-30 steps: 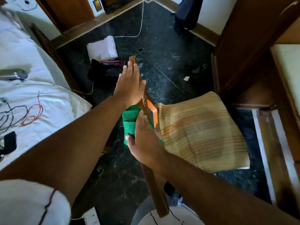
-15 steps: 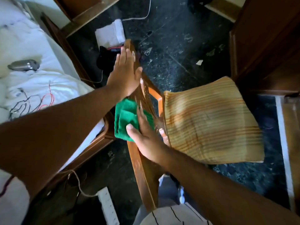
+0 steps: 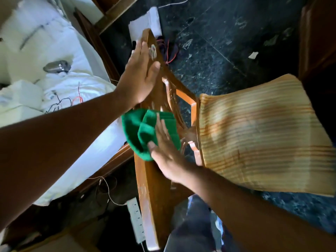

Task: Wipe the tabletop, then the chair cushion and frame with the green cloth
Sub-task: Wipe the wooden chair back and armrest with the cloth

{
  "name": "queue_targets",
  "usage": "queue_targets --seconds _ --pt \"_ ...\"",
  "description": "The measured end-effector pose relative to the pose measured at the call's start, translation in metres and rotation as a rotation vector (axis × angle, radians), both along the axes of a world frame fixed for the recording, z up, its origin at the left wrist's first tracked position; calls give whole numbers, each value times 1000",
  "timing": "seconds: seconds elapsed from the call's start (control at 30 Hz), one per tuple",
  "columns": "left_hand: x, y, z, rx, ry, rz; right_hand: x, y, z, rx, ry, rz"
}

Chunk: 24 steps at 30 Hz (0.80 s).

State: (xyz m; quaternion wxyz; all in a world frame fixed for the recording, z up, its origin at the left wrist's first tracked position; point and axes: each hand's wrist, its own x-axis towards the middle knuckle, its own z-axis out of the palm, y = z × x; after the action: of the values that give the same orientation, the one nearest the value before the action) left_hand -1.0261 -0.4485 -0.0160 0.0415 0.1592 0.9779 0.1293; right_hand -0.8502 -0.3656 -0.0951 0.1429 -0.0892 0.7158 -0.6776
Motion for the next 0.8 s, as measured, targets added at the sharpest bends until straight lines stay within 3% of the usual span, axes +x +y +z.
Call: queue_targets --seconds 0.13,0.23,0.33,0.5,0.7,0.8 --pt "1 0 2 24 -29 18 26 -3 -18 -145 -1 37" --pt "1 -1 1 58 -41 18 80 5 -33 -41 95 127" --pt "-1 -1 1 98 -63 4 30 11 -34 139 117 123" --pt "-6 -7 3 146 -98 -40 -64 23 -11 145 221 128" --pt "-9 -11 -6 241 -138 -8 57 17 6 35 207 158" --pt "-10 -13 -9 332 -174 22 61 17 23 82 141 186"
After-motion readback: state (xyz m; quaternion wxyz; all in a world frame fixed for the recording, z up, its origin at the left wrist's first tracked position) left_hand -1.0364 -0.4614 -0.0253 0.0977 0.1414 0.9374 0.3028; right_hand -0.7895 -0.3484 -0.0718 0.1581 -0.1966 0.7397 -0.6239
